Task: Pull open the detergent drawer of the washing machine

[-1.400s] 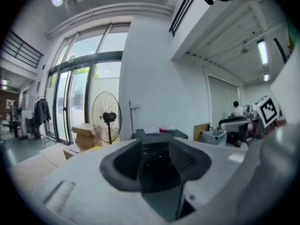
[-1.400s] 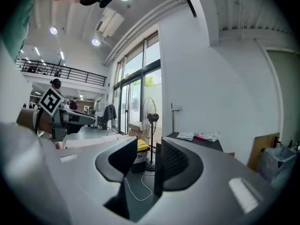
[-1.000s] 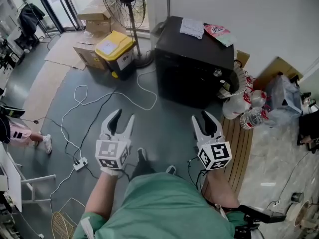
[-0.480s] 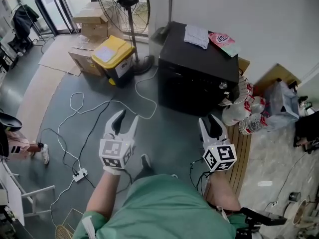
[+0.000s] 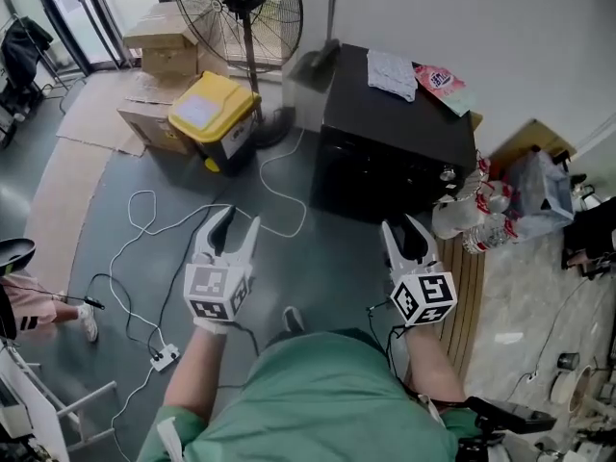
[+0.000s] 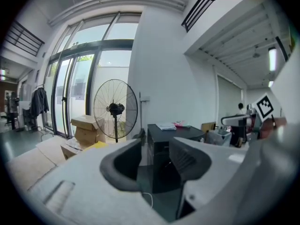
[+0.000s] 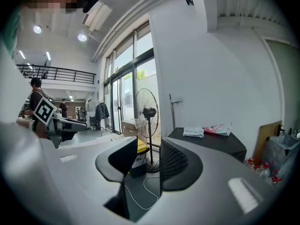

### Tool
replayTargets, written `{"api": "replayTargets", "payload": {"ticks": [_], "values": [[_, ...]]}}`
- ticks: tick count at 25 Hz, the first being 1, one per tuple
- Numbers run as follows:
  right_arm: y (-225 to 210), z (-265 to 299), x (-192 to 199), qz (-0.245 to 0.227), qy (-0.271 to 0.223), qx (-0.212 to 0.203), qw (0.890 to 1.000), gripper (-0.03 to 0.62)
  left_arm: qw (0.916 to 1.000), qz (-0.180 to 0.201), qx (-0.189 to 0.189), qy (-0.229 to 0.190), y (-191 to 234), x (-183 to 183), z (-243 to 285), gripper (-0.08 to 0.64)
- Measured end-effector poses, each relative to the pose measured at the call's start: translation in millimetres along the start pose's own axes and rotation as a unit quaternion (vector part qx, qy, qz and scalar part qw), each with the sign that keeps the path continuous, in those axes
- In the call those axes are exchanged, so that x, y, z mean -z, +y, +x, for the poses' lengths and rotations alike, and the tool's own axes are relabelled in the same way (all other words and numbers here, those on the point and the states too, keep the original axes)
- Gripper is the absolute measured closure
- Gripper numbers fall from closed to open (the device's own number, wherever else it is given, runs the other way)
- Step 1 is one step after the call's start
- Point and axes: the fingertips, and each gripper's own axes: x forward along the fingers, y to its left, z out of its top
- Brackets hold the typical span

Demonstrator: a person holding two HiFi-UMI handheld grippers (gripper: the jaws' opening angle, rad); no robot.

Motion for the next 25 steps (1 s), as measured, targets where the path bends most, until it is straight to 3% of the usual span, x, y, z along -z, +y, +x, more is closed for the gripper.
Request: {"api": "replayTargets", "payload": {"ticks": [7,14,25], "values": [[17.9,39.9,5.7,-0.002,0.023,0.003,1.000,0.453,0.9996,-0.023,0.009,0.010,39.9,15.8,16.0,0.373],[11.5,61.8,20.6,0.004,0.042,0.005,0.999,0.453,0.9991,-0.033,0.017,0.023,47.3,28.8,33.9,0.373],[-12.5,125.8,21.6,0.019,0.044,-0.030,0.998,0.453,0.9991,-0.029,-0.012,0.030,65.1,17.0,73.7,0.374]]}}
